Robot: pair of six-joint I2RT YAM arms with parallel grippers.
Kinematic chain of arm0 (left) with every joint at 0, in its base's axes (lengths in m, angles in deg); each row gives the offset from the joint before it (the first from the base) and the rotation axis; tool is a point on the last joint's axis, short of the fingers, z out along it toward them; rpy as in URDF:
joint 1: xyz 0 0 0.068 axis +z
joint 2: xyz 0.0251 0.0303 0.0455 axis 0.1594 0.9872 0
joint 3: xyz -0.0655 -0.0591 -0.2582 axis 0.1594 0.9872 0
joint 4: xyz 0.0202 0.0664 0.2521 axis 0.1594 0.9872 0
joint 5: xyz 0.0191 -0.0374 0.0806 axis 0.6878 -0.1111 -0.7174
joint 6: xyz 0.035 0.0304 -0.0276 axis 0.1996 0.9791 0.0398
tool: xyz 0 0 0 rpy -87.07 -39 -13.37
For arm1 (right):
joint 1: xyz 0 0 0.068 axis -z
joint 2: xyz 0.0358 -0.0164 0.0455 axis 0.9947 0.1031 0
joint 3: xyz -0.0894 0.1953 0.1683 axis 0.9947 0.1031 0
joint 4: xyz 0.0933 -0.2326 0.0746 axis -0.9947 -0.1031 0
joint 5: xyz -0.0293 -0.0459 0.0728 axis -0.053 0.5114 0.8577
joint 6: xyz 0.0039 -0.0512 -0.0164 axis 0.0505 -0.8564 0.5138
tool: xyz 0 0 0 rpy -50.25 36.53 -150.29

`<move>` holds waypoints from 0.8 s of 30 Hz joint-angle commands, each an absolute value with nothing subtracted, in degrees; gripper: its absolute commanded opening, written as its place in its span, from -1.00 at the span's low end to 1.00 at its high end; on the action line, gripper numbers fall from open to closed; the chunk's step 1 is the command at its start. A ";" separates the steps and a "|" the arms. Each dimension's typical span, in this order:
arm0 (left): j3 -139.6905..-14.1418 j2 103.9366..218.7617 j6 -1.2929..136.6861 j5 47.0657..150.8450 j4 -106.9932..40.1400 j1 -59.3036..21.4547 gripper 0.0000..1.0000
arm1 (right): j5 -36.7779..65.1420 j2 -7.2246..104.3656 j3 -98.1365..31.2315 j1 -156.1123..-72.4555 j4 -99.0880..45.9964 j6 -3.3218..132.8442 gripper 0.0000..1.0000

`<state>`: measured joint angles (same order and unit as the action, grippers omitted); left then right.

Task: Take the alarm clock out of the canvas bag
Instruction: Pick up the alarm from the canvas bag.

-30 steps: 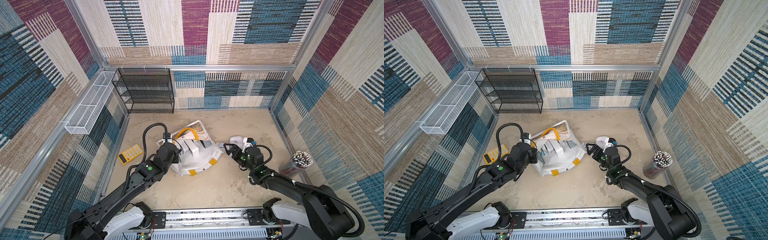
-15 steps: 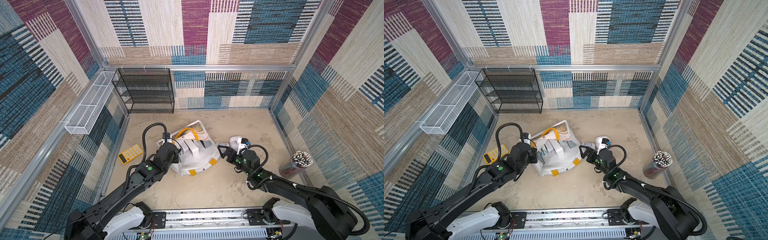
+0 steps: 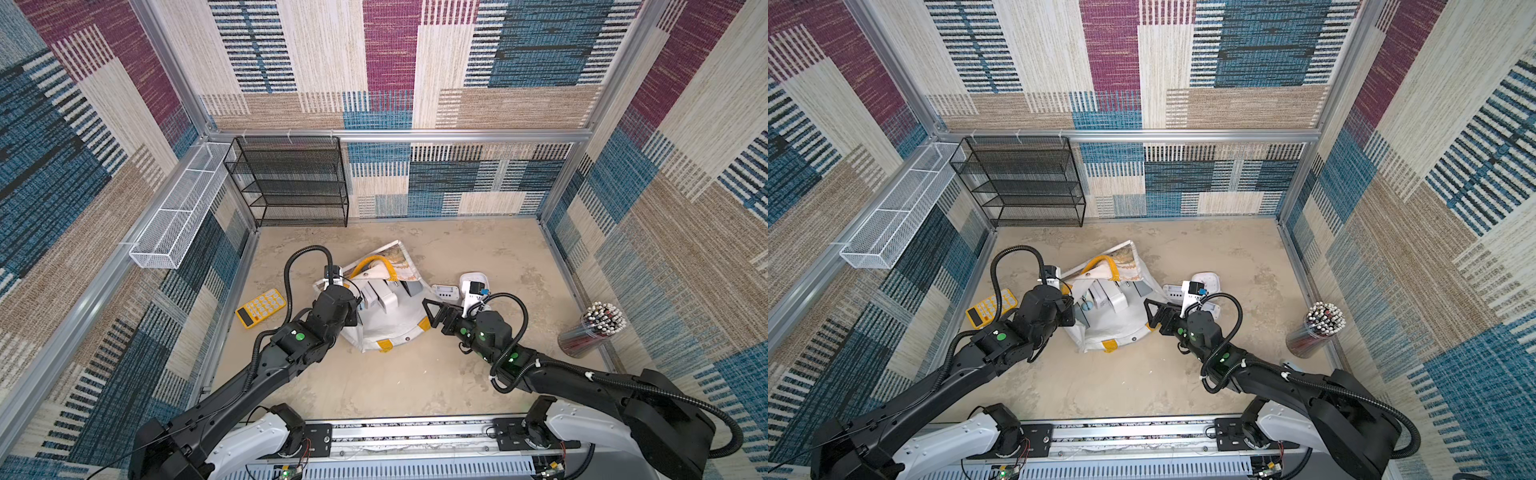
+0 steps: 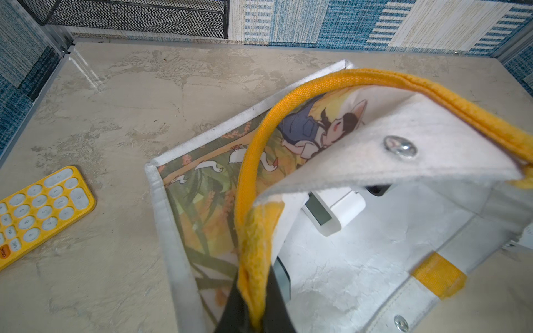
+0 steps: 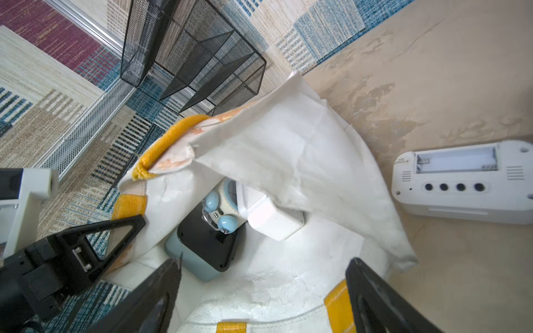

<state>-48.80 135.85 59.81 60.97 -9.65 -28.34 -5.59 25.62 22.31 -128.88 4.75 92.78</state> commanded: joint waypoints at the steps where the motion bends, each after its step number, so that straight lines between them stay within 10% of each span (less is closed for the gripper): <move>1: -48.69 135.66 58.70 57.90 -8.24 -28.19 -1.00 | -9.56 26.96 20.81 -131.58 7.39 90.51 0.84; 24: -47.98 134.28 58.11 57.02 -8.22 -28.18 -1.00 | -11.27 46.60 4.18 -144.93 2.79 82.88 0.79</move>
<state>-48.21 134.58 59.42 59.85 -9.45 -28.32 -10.92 45.33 5.54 -144.57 3.88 84.22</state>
